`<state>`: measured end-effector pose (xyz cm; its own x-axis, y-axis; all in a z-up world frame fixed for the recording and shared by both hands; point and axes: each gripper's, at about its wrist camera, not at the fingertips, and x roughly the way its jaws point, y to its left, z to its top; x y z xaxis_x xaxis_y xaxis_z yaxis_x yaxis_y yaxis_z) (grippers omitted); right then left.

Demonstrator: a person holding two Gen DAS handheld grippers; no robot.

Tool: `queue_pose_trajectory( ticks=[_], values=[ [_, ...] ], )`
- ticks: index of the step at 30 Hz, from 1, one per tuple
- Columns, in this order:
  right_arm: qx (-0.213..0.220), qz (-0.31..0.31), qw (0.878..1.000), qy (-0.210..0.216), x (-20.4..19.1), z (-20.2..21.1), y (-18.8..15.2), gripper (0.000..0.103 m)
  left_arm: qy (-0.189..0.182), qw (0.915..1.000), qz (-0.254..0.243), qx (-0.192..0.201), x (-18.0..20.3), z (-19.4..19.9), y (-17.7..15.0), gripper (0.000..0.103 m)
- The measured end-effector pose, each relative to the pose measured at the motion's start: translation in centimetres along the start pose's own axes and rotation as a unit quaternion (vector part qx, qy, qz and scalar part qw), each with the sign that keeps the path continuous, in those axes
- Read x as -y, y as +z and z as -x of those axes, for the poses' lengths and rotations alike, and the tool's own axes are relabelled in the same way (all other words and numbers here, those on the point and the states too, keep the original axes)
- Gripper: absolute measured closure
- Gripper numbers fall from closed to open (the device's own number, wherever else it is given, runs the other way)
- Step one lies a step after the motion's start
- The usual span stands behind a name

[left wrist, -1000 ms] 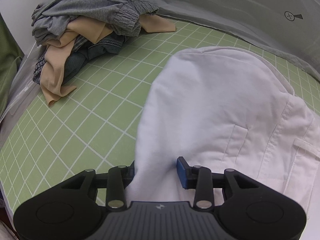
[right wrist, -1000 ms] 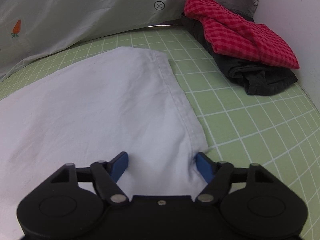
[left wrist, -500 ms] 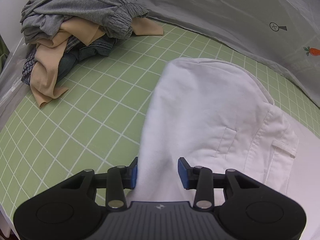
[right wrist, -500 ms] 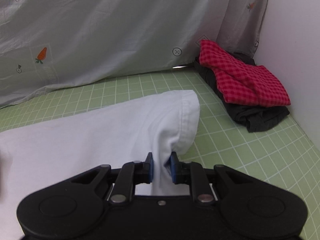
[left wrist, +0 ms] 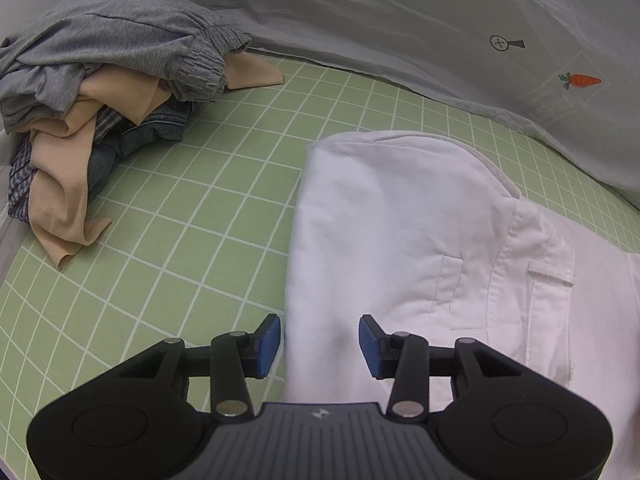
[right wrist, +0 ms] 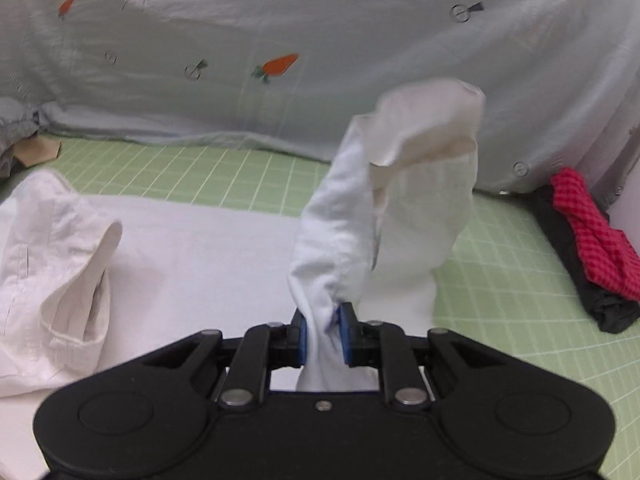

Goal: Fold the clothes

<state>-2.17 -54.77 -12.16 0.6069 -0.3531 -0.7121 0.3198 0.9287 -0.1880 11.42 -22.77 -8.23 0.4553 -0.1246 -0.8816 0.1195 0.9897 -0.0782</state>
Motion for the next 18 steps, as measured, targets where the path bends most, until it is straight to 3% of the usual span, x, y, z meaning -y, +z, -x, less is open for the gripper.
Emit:
queue_pose_trajectory(
  ticks=[4, 8, 13, 16, 18],
  values=[
    [-0.033, 0.044, 0.998, -0.032, -3.6, -2.6, -1.4, 0.080, -0.008, 0.9996, -0.017, -0.023, 0.1, -2.0, -0.3, 0.056],
    [-0.045, 0.004, 0.999, -0.016, -2.2, -1.7, -0.5, 0.076, -0.020, 0.9990, -0.012, -0.037, 0.0, -3.0, -0.3, 0.053],
    [0.019, -0.111, 0.994, 0.016, 0.6, 2.6, -0.6, 0.054, -0.023, 0.9992, -0.014, -0.031, -0.2, -3.1, -0.7, 0.050],
    [0.060, -0.156, 0.986, -0.017, 2.9, 4.2, -0.2, 0.036, -0.030, 0.9989, 0.010, -0.036, -0.9, -3.1, -0.7, 0.045],
    [0.057, -0.174, 0.981, -0.056, 4.5, 3.8, -0.3, 0.029, -0.033, 0.9986, 0.018, -0.036, -1.2, -3.0, -0.8, 0.045]
  ],
)
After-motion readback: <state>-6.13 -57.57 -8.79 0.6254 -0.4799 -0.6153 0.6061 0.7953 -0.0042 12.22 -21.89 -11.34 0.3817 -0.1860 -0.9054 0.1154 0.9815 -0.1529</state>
